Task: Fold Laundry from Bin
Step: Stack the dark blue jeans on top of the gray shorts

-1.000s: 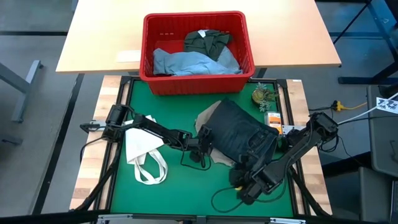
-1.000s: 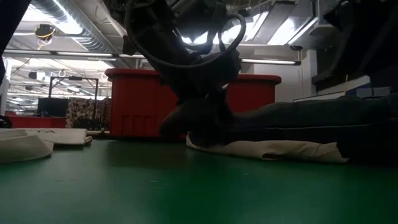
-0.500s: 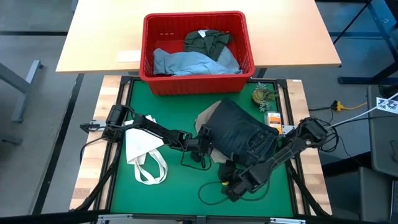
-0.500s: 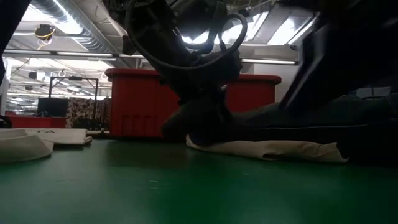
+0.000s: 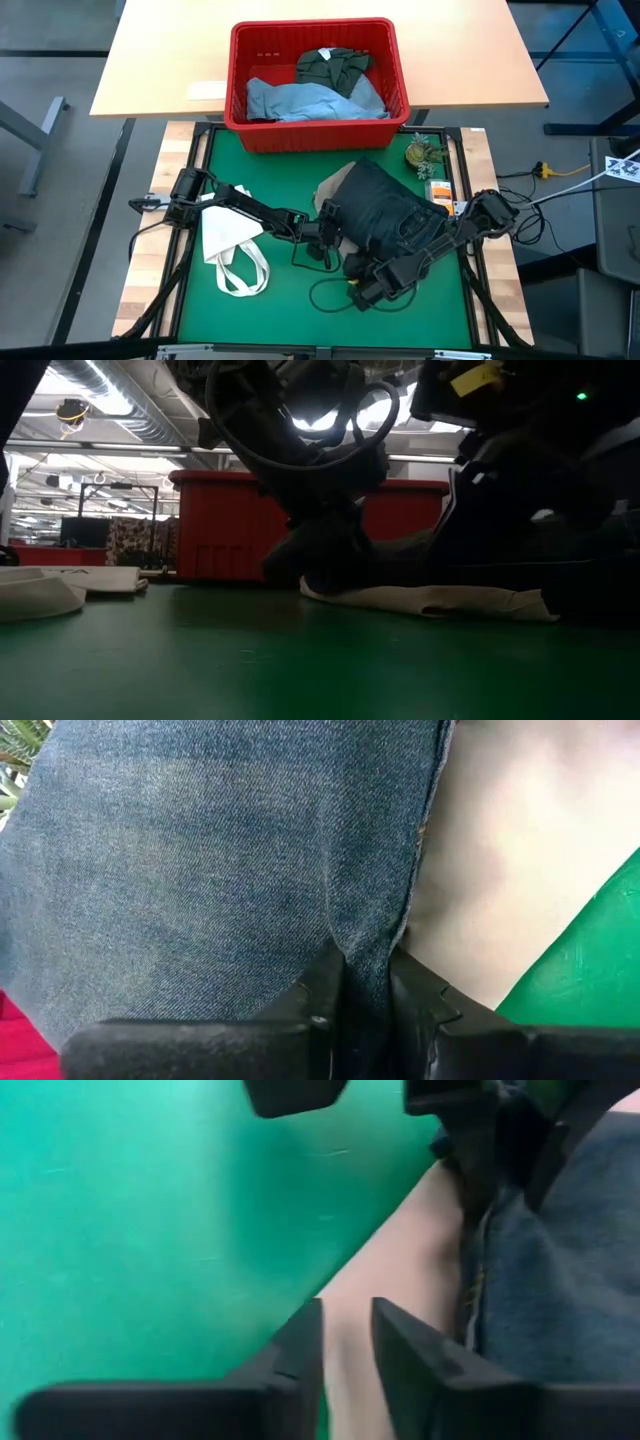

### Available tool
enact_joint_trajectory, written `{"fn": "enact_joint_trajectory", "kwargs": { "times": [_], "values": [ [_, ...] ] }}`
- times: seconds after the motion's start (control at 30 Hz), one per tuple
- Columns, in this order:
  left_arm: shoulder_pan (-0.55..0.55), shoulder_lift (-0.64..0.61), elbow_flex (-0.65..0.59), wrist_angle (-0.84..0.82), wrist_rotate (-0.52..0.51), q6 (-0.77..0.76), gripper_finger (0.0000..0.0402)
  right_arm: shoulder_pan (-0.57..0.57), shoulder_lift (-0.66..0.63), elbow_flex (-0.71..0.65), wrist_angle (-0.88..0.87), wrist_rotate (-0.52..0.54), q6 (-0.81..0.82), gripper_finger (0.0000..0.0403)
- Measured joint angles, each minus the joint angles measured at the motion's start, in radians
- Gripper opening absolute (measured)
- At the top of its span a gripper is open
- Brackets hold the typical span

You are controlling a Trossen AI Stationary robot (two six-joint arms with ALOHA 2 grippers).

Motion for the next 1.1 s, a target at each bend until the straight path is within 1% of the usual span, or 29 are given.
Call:
{"fn": "enact_joint_trajectory", "kwargs": {
  "times": [0.13,0.2,0.33,0.4,0.5,0.63,0.83,1.1],
  "values": [
    [0.0,0.0,0.0,0.0,-0.002,0.0,0.0045,0.0,0.0,0.0,-0.032,0.052,-0.038,0.0015],
    [-0.005,0.0,0.0,0.0,-0.005,0.0,0.0045,0.001,0.0,0.0,-0.05,0.061,-0.041,0.0005],
    [-0.02,-0.002,0.0,-0.003,-0.026,0.0,0.0045,0.001,0.0,-0.027,-0.054,0.052,-0.041,0.002],
    [-0.032,-0.003,-0.001,-0.008,-0.052,0.0,0.0045,0.001,0.0,-0.046,-0.052,0.052,-0.041,0.0021],
    [-0.044,-0.015,-0.002,-0.024,-0.064,-0.001,0.0045,0.001,0.0,-0.07,-0.032,0.052,-0.04,0.0015],
    [-0.046,-0.016,-0.002,-0.028,-0.062,-0.001,0.0043,0.001,0.0,-0.109,0.044,0.05,-0.04,0.0003],
    [-0.046,-0.024,-0.002,-0.034,-0.067,0.002,0.0042,0.0,-0.005,-0.176,0.15,-0.044,-0.04,0.0005],
    [-0.043,-0.075,-0.002,-0.059,-0.077,0.022,0.0041,-0.001,-0.008,-0.199,0.144,-0.122,-0.044,0.0004]
  ]
}}
